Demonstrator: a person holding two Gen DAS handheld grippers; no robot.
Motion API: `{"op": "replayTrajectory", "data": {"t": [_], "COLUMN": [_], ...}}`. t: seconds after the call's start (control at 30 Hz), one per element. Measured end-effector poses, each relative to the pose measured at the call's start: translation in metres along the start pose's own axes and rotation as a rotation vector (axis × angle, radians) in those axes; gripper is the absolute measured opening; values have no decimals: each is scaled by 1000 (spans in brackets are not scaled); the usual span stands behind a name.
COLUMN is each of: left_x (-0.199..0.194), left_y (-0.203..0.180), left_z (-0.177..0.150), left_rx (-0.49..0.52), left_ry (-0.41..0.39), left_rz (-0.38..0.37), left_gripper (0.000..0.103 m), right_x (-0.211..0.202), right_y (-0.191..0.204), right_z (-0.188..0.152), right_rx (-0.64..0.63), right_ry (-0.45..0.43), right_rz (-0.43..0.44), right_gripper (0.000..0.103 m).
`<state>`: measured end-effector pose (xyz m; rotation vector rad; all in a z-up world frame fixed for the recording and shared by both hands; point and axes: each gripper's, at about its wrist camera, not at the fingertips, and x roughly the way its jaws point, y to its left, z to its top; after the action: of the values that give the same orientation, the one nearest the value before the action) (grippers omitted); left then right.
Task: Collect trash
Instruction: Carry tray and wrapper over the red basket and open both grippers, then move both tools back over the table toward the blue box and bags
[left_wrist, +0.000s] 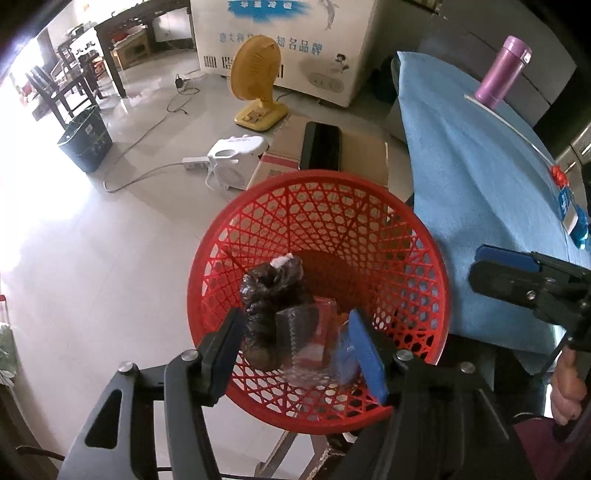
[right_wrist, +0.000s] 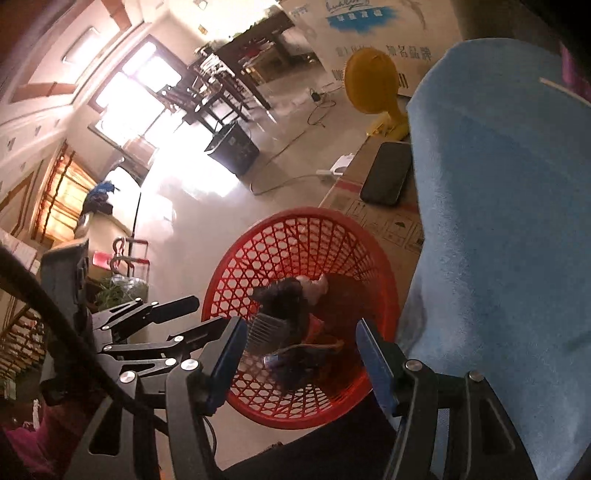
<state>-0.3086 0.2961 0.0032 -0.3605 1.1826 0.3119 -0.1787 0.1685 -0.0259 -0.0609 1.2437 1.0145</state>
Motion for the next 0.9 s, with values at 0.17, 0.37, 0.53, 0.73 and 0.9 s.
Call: {"op": "replayTrajectory", "data": {"t": [0.17,0.37,0.53,0.73,0.9], "left_x": [2,-1,-9,-28,-43], "left_y": [-3,-31,-63,-124,-185], "left_z": [5,9,21,39,44], "left_rx": [6,65,126,243,356], "left_ry": [3,-9,-33,-94,-123], "left_rz": [7,-12,-28,-74,-122], "left_gripper": [60,60,60,62,64], "right_x": [-23,-57,-103,-162,-211], "right_y": [-13,-30,-61,-113,-157], "right_z": [-2,-5,-14,-37,-69], "right_rx": [46,85,164,297,416], "right_ry": [-74,-157,-271,-396,-502], "right_rz": [-13,-47,-76,-122,-166], "right_gripper": [66,66,66,66,66]}}
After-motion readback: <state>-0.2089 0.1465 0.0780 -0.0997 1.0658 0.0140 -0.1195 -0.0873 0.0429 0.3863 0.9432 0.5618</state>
